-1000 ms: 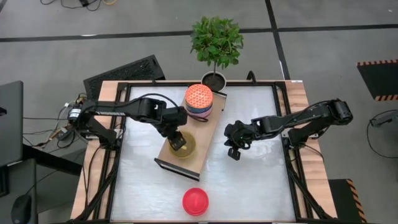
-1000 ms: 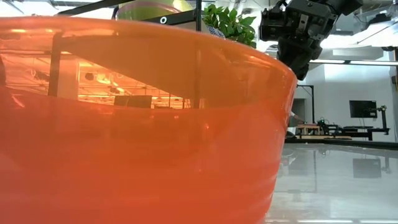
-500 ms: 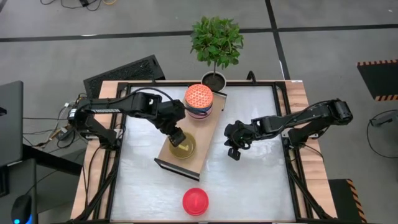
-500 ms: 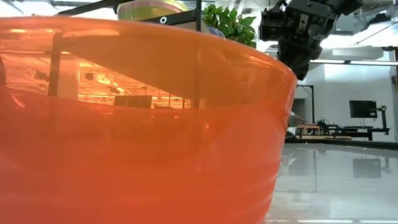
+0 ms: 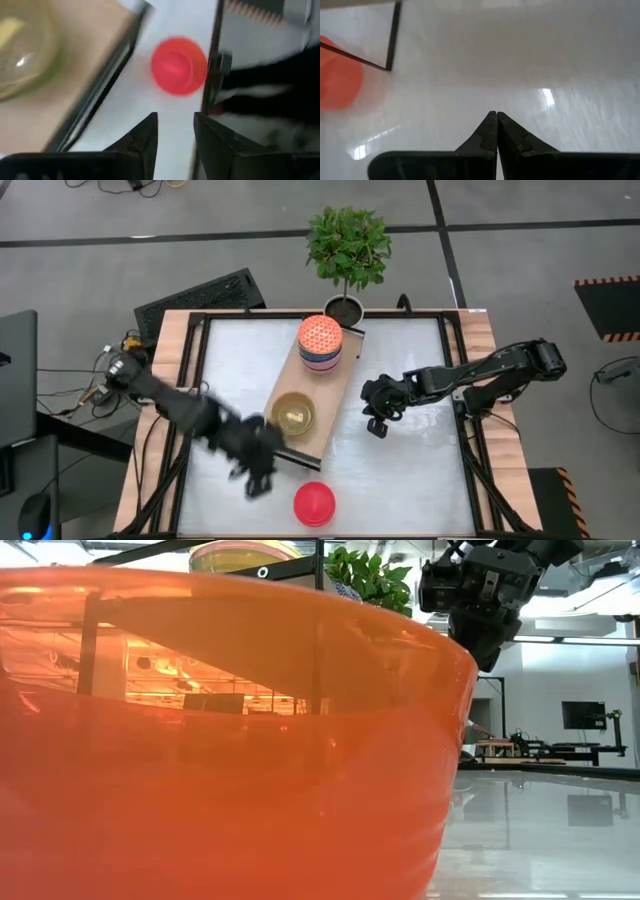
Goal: Place and stack bowls onto a shelf
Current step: Stack the orange bowl on top of the yellow bowl on the shelf
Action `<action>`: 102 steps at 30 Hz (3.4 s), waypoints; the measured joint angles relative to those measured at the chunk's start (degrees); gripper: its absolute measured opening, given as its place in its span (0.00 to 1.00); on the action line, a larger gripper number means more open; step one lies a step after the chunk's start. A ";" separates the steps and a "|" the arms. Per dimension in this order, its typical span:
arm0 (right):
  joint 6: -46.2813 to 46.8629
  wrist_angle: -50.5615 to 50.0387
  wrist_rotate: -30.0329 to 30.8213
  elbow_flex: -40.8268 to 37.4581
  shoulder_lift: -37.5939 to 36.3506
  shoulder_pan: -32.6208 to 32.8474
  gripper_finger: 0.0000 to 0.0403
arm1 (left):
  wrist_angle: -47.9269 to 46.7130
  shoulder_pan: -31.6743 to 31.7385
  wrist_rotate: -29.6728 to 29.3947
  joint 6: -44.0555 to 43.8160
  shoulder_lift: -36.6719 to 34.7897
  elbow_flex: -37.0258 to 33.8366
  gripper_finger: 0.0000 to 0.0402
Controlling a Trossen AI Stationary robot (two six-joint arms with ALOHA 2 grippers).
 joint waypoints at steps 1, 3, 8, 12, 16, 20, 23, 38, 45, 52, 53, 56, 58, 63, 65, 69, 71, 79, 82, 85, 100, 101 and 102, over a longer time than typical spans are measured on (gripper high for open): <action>0.00 0.03 0.00 0.03 0.34 0.00 0.06 | -0.08 -2.10 -1.76 2.91 0.77 -0.02 0.28; 0.00 -0.69 -0.02 -0.04 0.61 0.00 0.06 | -0.08 -5.64 -4.40 9.92 2.50 -0.01 0.29; 0.03 -0.82 -1.26 0.02 1.24 0.00 0.06 | -0.05 -8.87 -6.58 26.30 8.61 -0.02 0.34; 0.02 -1.70 -1.62 0.01 1.60 0.35 0.06 | 1.00 -7.47 -3.95 35.05 13.59 0.00 0.39; 0.02 -1.72 -1.62 0.01 1.60 0.90 0.06 | 5.61 -5.81 0.10 44.34 18.39 -0.04 0.42; 0.01 -2.18 -1.64 0.01 1.60 1.48 0.06 | 11.38 -4.84 1.44 55.52 21.91 -0.04 0.43; -0.46 -2.99 -1.64 0.01 1.60 2.06 0.06 | 14.14 -4.00 2.48 60.72 23.93 -0.04 0.43; -1.51 -4.34 -1.61 0.01 1.60 4.21 0.06 | 22.20 -3.43 8.27 67.19 27.64 -0.17 0.43; -1.47 -4.54 -1.56 0.01 1.60 4.56 0.06 | 23.65 -4.05 8.52 67.07 29.57 -1.90 0.43; -1.24 -3.75 -1.54 -1.27 1.59 4.55 0.06 | 23.43 -4.75 5.85 65.38 29.53 -1.97 0.43; -1.11 -3.67 -1.53 -1.55 1.58 4.47 0.06 | 23.30 -4.70 5.28 64.68 29.53 -1.97 0.43; -1.03 -3.72 -1.53 -1.87 1.60 4.44 0.06 | 23.33 -4.63 3.49 63.32 29.53 -1.97 0.43; -1.03 -3.47 -1.55 -1.87 1.60 4.44 0.06 | 23.36 -4.40 2.64 63.48 29.50 -1.97 0.43; -1.01 -3.42 -1.53 -1.87 1.60 4.44 0.06 | 23.50 -3.94 4.50 64.96 30.16 -1.98 0.38; -0.98 -3.47 -1.53 -1.87 1.60 4.44 0.06 | 25.23 -3.58 4.66 64.58 31.16 -2.05 0.33; -0.57 -3.55 -1.53 -1.89 1.60 4.44 0.06 | 25.26 -3.36 3.70 63.13 31.43 -2.20 0.16; -0.39 -3.59 -1.53 -1.89 1.60 4.44 0.06 | 24.79 -3.33 4.21 61.81 31.07 -2.14 0.06; -0.39 -2.63 -1.53 -1.89 1.60 4.44 0.06 | 23.30 -4.69 7.18 50.46 30.82 3.03 0.00; -0.42 -2.31 -1.53 -1.89 1.60 4.44 0.06 | 18.82 -5.50 7.18 43.40 30.82 7.67 0.00; -0.80 -1.75 -1.53 -1.89 1.60 4.44 0.06 | 9.95 -6.31 7.07 37.31 30.73 12.89 0.00; -1.32 0.97 -1.51 -1.91 1.58 3.67 0.06 | -18.82 -7.73 -4.61 24.86 24.26 33.56 0.00; -1.17 1.26 -1.49 -1.91 1.58 3.67 0.06 | -18.87 -7.56 -5.95 23.58 22.78 33.22 0.00; -1.11 1.66 -1.48 -1.91 1.58 3.67 0.06 | -18.85 -7.15 -7.48 22.81 21.44 32.96 0.00</action>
